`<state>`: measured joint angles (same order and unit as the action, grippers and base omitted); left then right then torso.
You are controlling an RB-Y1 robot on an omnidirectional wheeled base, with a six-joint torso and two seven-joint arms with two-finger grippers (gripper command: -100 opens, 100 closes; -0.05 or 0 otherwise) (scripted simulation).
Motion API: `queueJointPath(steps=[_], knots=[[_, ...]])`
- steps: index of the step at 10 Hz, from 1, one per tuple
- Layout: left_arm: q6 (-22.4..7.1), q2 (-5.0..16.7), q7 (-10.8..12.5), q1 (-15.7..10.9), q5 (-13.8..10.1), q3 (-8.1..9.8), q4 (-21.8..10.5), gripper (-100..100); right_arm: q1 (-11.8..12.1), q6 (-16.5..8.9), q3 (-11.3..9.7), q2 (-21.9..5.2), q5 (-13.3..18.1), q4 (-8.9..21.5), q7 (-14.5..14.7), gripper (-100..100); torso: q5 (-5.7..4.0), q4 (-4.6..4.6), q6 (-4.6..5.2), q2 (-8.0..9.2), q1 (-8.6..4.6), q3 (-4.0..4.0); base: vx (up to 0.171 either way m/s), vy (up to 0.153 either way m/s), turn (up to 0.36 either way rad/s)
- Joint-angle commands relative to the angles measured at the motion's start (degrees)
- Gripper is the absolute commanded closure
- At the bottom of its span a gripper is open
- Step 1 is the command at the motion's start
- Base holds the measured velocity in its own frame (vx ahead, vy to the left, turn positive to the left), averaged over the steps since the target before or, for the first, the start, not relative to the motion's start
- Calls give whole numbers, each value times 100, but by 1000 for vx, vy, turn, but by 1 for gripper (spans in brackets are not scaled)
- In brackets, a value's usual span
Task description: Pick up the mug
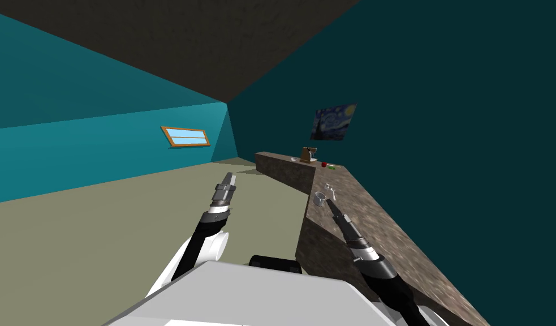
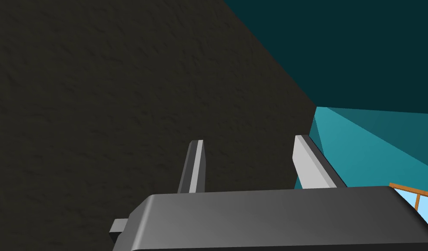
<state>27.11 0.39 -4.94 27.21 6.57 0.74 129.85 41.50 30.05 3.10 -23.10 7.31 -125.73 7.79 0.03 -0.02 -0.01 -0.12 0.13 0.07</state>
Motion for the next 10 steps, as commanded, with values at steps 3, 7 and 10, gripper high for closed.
queueJointPath(steps=[3, 7, 10], knots=[[0, 0, 0, 0, 0, 0, 0, 0, 477, -154, 277, -631, 105, 159, 133, -100, 1, 0, 0, 1, 0, 0, 34, 44, 33], [0, 0, 0, 0, 0, 0, 0, 0, 803, -332, 479, -1264, 207, 308, 245, -100, -1, 0, 0, 1, -5, 0, 32, 30, 30], [0, 0, 0, 0, 0, 0, 0, 0, 971, -425, 584, -1648, 260, 390, 303, -100, 0, 0, 0, 0, 0, 0, 29, 35, 23]])
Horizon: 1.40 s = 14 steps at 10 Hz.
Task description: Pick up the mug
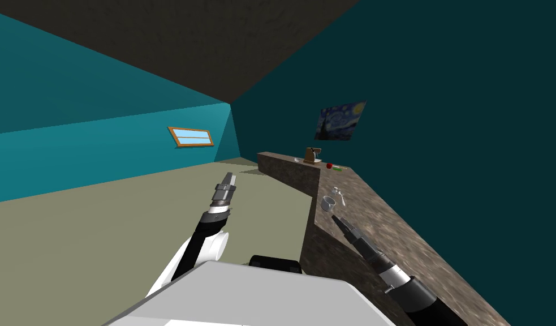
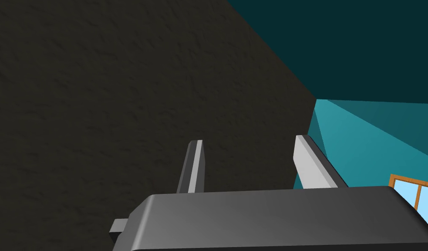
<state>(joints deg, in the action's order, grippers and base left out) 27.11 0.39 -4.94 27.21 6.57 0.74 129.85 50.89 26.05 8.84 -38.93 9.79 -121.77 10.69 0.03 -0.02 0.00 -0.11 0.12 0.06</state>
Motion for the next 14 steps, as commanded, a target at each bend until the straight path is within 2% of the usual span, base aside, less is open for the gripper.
queueJointPath(steps=[1, 2, 3, 4, 5, 6, 7, 8, 9, 10, 11, 12, 13, 14], knots=[[0, 0, 0, 0, 0, 0, 0, 0, 201, -121, 116, -286, 66, 81, 72, -100, 0, 0, 0, 0, 0, 0, 34, 41, 41], [0, 0, 0, 0, 0, 0, 0, 0, 201, -121, 116, -370, 66, 81, 72, -100, 1, 0, 0, -2, 2, 1, 30, 33, 20], [0, 0, 0, 0, 0, 0, 0, 0, 371, -219, 223, -609, 120, 171, 132, -100, 0, 0, 0, 0, 1, 0, 31, 37, 40], [0, 0, 0, 0, 0, 0, 0, 0, 371, -219, 223, -677, 120, 171, 132, -100, 0, 0, 0, -1, 1, 0, 25, 29, 20], [0, 0, 0, 0, 0, 0, 0, 0, 541, -318, 332, -921, 174, 265, 191, -100, -1, 0, 0, 1, -1, 0, 29, 33, 40], [0, 0, 0, 0, 0, 0, 0, 0, 541, -318, 332, -987, 174, 265, 191, -100, 0, 0, 0, 0, 0, 0, 30, 25, 19], [0, 0, 0, 0, 0, 0, 0, 0, 711, -418, 441, -1208, 228, 362, 251, -100, -1, 0, 0, 0, -2, 0, 36, 37, 44], [0, 0, 0, 0, 0, 0, 0, 0, 711, -418, 441, -1296, 228, 362, 251, -100, 0, 0, 0, -2, 1, 1, 31, 26, 18], [0, 0, 0, 0, 0, 0, 0, 0, 878, -519, 549, -1499, 282, 462, 311, -100, -1, 0, 0, -1, -1, 1, 41, 33, 55], [0, 0, 0, 0, 0, 0, 0, 0, 878, -519, 549, -1604, 282, 462, 311, -100, -1, -1, -1, -4, 0, 2, 34, 29, 19], [0, 0, 0, 0, 0, 0, 0, 0, 1044, -620, 656, -1808, 336, 564, 370, -100, -1, -1, 0, -3, -1, 2, 39, 41, 43], [0, 0, 0, 0, 0, 0, 0, 0, 1044, -620, 656, -1909, 336, 564, 370, -100, 1, -1, 0, -3, 4, 2, 29, 31, 13], [0, 0, 0, 0, 0, 0, 0, 0, 1206, -719, 762, -2106, 389, 668, 428, -100, 0, 0, 0, -1, 0, 1, 30, 33, 41], [0, 0, 0, 0, 0, 0, 0, 0, 1206, -719, 762, -2208, 389, 668, 428, -100, 0, 0, 0, -1, 0, 1, 27, 27, 19]])
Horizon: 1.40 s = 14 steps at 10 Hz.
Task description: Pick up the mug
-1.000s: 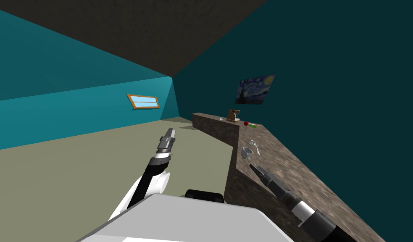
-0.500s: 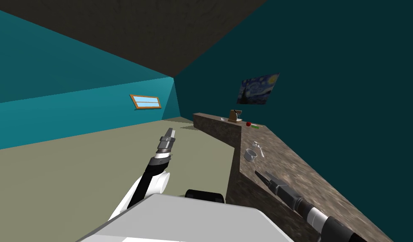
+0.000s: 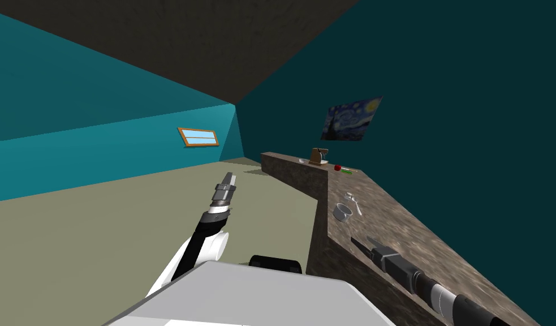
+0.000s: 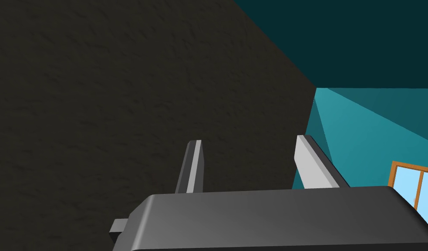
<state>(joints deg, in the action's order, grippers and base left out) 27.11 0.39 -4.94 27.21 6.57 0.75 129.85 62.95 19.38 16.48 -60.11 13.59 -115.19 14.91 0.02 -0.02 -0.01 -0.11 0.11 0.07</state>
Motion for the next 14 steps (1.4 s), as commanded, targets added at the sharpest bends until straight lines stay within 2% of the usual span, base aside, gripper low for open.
queueJointPath(steps=[1, 2, 3, 4, 5, 6, 8, 9, 11, 12, 14], knots=[[0, 0, 0, 0, 0, 0, 0, 0, 158, -151, 102, -286, 61, 115, 63, -100, 0, 0, 0, 0, 0, 0, 38, 34, 44], [0, 0, 0, 0, 0, 0, 0, 0, 158, -151, 102, -383, 61, 115, 63, -100, 0, -1, -1, -3, 1, 2, 30, 27, 19], [0, 0, 0, 0, 0, 0, 0, 0, 312, -248, 203, -594, 111, 220, 119, -100, 0, 0, 0, -2, 0, 1, 27, 36, 42], [0, 0, 0, 0, 0, 0, 0, 0, 312, -248, 203, -669, 111, 220, 119, -100, 1, 0, 0, 0, 3, 0, 27, 27, 20], [0, 0, 0, 0, 0, 0, 0, 0, 460, -343, 301, -898, 160, 324, 173, -100, 0, 0, 0, 0, 0, 0, 32, 34, 49], [0, 0, 0, 0, 0, 0, 0, 0, 460, -343, 301, -945, 160, 324, 173, -100, 0, 0, 0, -1, 1, 1, 31, 23, 13], [0, 0, 0, 0, 0, 0, 0, 0, 740, -525, 487, -1352, 253, 529, 275, -100, 0, -1, 0, -3, 0, 2, 41, 39, 51], [0, 0, 0, 0, 0, 0, 0, 0, 740, -525, 487, -1468, 253, 529, 275, -100, 1, -2, -1, -7, 6, 4, 38, 35, 20], [0, 0, 0, 0, 0, 0, 0, 0, 994, -693, 657, -1885, 338, 723, 369, -100, 1, -1, 0, -5, 1, 3, 41, 33, 38], [0, 0, 0, 0, 0, 0, 0, 0, 994, -693, 657, -1947, 338, 723, 369, -100, 0, -2, 0, -7, 4, 4, 33, 28, 22], [0, 0, 0, 0, 0, 0, 0, 0, 1220, -845, 809, -2315, 415, 898, 454, -100, 0, 0, 1, -2, -2, 1, 40, 26, 41]])
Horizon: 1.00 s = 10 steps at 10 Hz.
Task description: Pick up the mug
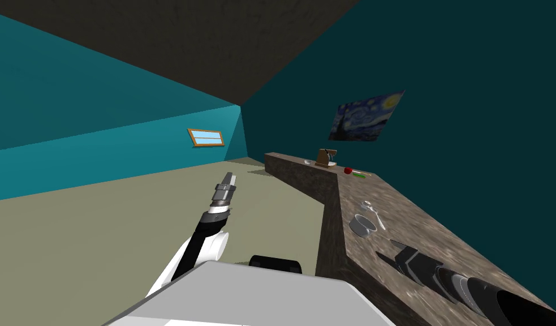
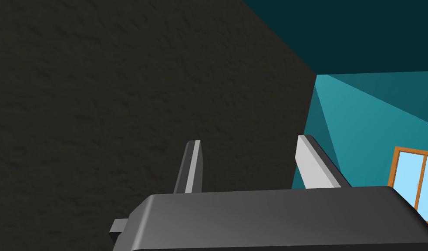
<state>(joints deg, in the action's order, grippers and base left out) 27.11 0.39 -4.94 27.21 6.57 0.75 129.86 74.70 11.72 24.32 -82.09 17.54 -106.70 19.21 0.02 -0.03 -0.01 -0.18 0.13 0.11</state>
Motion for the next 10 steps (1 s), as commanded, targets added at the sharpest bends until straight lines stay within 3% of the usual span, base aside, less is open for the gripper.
queueJointPath(steps=[1, 6, 8, 9, 10], knots=[[0, 0, 0, 0, 0, 0, 0, 0, 45, -79, 25, -175, 20, 49, 23, -100, 0, 0, 0, 0, 0, 0, 33, 29, 18], [0, 0, 0, 0, 0, 0, 0, 0, 464, -354, 300, -970, 160, 368, 179, -100, 1, 0, 1, 2, 1, -1, 34, 29, 34], [0, 0, 0, 0, 0, 0, 0, 0, 585, -431, 377, -1199, 200, 455, 223, -100, 0, 1, 2, 6, 0, -3, 29, 27, 25], [0, 0, 0, 0, 0, 0, 0, 0, 559, -402, 367, -1127, 185, 420, 201, -100, 0, 1, 2, 6, -1, -3, 15, 10, 8], [0, 0, 0, 0, 0, 0, 0, 0, 566, -413, 373, -1141, 187, 424, 204, 0, -1, 3, 4, 12, -6, -7, 0, 0, 0]])
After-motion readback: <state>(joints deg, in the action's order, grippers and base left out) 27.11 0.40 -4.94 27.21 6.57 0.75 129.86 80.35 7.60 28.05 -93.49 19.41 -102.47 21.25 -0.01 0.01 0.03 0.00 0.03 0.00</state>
